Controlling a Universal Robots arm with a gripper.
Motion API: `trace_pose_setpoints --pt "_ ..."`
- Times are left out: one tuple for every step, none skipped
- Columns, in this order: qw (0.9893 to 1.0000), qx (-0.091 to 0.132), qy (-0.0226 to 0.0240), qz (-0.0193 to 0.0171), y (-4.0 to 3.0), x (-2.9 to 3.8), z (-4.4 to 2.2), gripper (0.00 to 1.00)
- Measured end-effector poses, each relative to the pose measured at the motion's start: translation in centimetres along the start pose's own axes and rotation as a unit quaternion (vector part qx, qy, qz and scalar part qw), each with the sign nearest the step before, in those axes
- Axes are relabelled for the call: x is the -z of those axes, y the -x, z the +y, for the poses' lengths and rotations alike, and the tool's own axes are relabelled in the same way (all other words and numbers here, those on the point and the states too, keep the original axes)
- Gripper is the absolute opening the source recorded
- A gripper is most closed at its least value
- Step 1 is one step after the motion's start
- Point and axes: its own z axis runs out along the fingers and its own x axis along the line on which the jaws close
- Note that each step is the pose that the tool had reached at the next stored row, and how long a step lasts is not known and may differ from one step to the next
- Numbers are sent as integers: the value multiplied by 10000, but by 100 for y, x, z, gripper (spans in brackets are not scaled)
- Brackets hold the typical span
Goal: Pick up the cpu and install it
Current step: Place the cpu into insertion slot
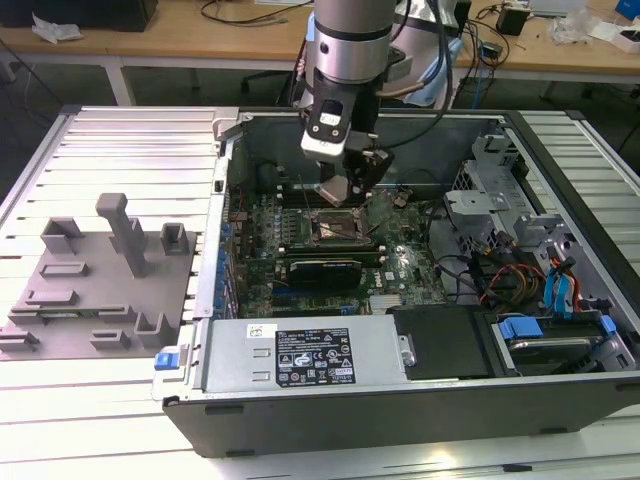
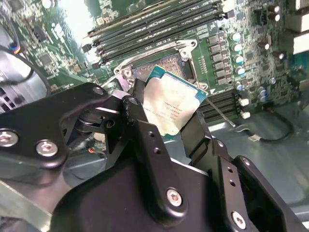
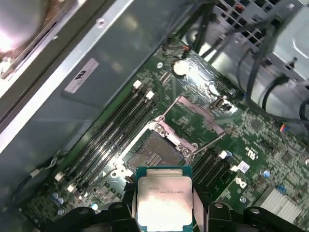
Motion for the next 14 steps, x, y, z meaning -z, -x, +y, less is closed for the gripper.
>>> trace_pose_setpoints --pt "9999 -152 -1 -7 0 -1 0 55" --pt "9997 -233 -1 -11 0 -1 0 55" --pt "9994 -338 -2 -16 0 -2 0 55" --pt "9989 -470 -2 -22 0 -3 0 55" --pt "9982 -598 -3 -28 0 -5 0 55" --pt "9977 -671 -3 -31 0 -5 0 55" --pt "9969 -791 -4 -37 0 -7 0 55" --pt "9954 -958 -5 -45 0 -9 0 55" --pt "9938 -1111 -5 -52 0 -11 0 55" --pt "9925 -1222 -7 -58 0 -12 0 55" --pt "9915 -1296 -7 -61 0 -13 0 55" --pt "9898 -1423 -7 -67 0 -14 0 55" --pt "9881 -1536 -8 -72 0 -14 0 55" --pt "9869 -1609 -9 -75 0 -15 -1 55"
